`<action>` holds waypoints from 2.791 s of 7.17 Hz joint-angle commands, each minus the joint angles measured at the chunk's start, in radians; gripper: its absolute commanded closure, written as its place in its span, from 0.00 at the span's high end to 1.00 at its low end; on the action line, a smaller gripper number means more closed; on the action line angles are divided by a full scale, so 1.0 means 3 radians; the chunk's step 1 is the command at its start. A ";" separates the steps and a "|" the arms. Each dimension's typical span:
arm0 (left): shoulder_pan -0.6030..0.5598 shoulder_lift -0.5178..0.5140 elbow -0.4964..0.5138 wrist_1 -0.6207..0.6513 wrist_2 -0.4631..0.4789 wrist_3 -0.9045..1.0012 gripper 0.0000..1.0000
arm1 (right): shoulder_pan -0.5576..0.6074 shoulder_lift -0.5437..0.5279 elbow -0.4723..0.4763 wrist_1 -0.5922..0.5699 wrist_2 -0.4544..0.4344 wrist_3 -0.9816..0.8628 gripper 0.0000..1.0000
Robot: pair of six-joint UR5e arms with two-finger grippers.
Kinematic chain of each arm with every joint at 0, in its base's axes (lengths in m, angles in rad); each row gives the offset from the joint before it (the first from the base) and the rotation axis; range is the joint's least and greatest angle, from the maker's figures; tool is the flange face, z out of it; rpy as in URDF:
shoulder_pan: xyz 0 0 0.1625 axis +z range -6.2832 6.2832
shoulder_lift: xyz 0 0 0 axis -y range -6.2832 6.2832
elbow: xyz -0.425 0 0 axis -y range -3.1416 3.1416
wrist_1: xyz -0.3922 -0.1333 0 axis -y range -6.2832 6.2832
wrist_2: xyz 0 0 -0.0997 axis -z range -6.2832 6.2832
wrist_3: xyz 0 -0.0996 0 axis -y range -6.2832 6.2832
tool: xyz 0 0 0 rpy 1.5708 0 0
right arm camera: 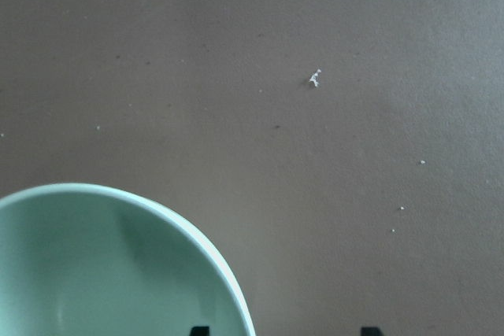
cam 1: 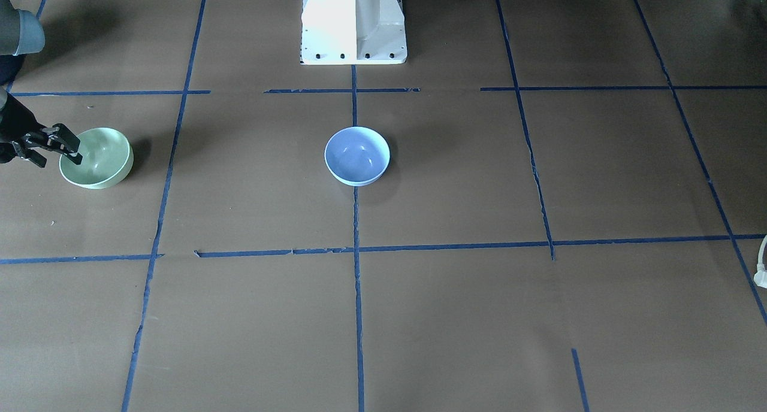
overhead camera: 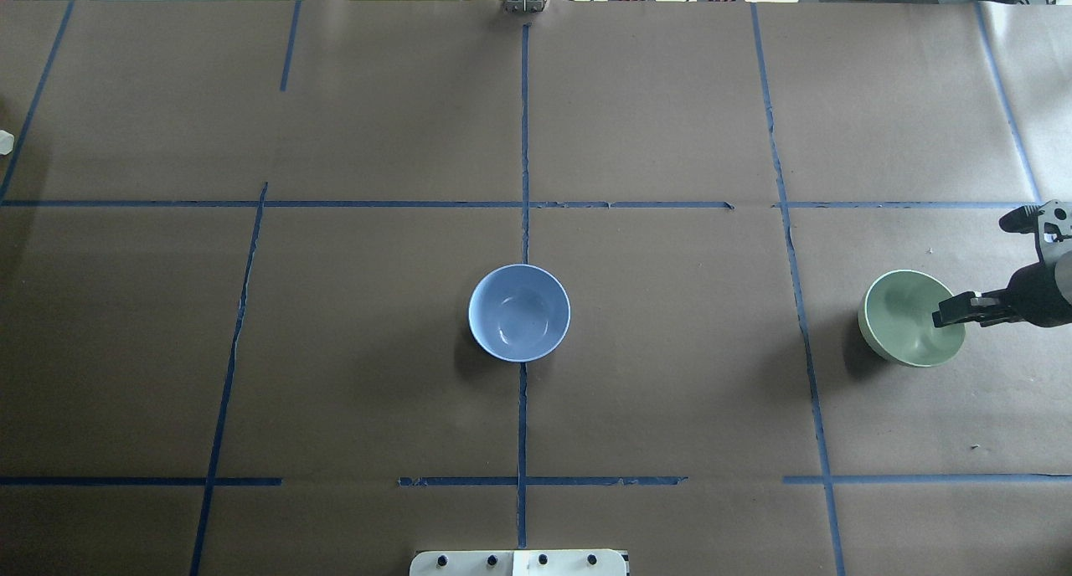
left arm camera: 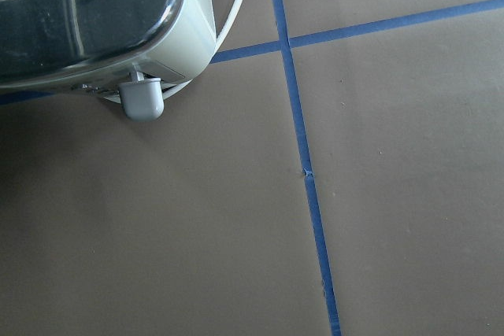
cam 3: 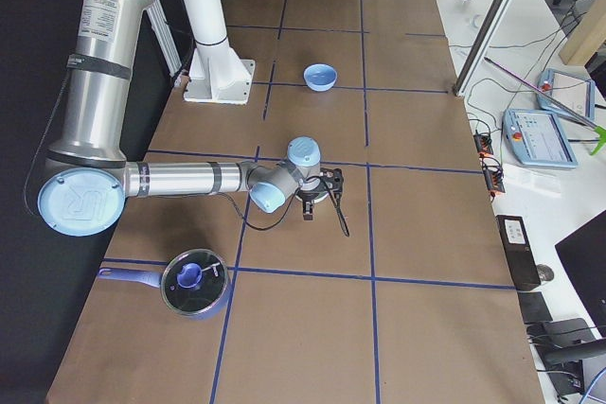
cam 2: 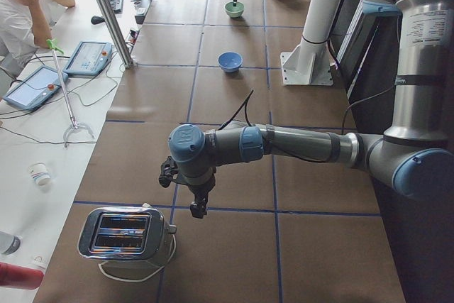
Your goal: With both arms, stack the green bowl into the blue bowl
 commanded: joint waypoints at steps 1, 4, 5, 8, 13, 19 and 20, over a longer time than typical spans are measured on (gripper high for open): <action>0.0000 0.0000 -0.0001 0.0000 0.0000 0.0000 1.00 | -0.0019 0.0019 -0.0002 0.0019 0.0002 0.0019 0.00; 0.0000 0.0000 -0.0001 0.0000 -0.0005 0.0000 1.00 | -0.0019 0.0206 0.0385 -0.0214 0.0221 0.0400 0.00; 0.0000 -0.0005 -0.0001 0.0000 -0.0020 -0.0005 1.00 | -0.0019 0.0618 0.0528 -0.0692 0.0232 0.0661 0.00; 0.0005 -0.0010 0.0050 0.0000 -0.0143 -0.0015 1.00 | -0.0570 0.2141 0.0601 -0.2083 -0.0001 0.1637 0.00; 0.0010 -0.0015 0.0045 -0.0128 -0.0169 -0.0327 1.00 | -0.1496 0.2718 0.0245 -0.2348 -0.0819 0.2299 0.03; 0.0010 -0.0015 0.0045 -0.0128 -0.0169 -0.0348 1.00 | -0.1548 0.2831 -0.0191 -0.1929 -0.0903 0.2361 0.52; 0.0010 -0.0015 0.0045 -0.0128 -0.0169 -0.0353 1.00 | -0.1548 0.2841 -0.0171 -0.1929 -0.0908 0.2326 1.00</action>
